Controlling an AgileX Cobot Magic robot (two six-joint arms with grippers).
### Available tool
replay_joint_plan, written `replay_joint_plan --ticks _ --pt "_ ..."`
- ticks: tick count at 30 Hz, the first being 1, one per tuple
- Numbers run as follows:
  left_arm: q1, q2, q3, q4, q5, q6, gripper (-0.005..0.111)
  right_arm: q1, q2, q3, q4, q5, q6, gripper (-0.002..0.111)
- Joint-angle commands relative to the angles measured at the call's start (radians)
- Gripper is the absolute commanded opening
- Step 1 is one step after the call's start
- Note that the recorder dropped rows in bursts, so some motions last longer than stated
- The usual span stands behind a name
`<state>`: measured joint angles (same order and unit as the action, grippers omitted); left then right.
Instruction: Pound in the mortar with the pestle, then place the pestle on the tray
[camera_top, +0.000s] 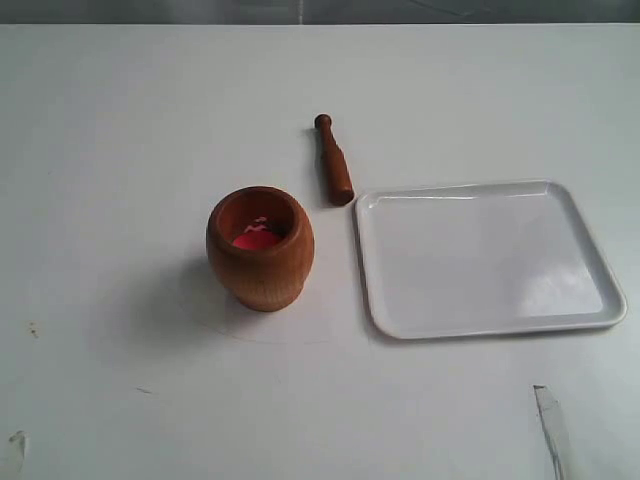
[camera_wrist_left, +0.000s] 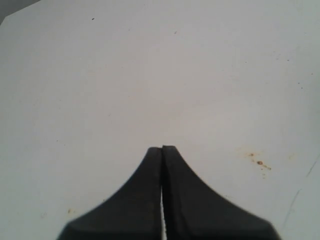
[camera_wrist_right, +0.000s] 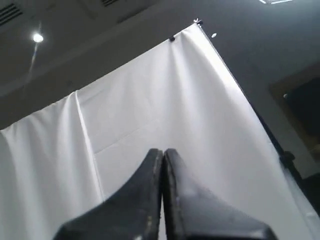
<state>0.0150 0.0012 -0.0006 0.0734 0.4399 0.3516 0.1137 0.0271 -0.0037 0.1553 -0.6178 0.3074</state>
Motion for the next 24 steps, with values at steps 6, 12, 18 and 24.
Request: replay_joint_plan --ticks 6,12,18,24 --pt "-0.008 -0.001 0.001 -0.007 -0.003 -0.008 0.0 0.003 0.429 -0.297 -0.557 -0.226 -0.165 0.0" --pt "-0.008 -0.001 0.001 -0.007 -0.003 -0.008 0.0 0.028 0.846 -0.745 -0.795 0.448 0.156 0.0" --pt "-0.008 -0.001 0.001 -0.007 -0.003 -0.008 0.0 0.225 1.178 -1.077 -0.848 1.061 0.042 0.0" --pt "-0.008 -0.001 0.001 -0.007 -0.003 -0.008 0.0 0.272 1.528 -1.447 -0.25 1.565 -0.493 0.0"
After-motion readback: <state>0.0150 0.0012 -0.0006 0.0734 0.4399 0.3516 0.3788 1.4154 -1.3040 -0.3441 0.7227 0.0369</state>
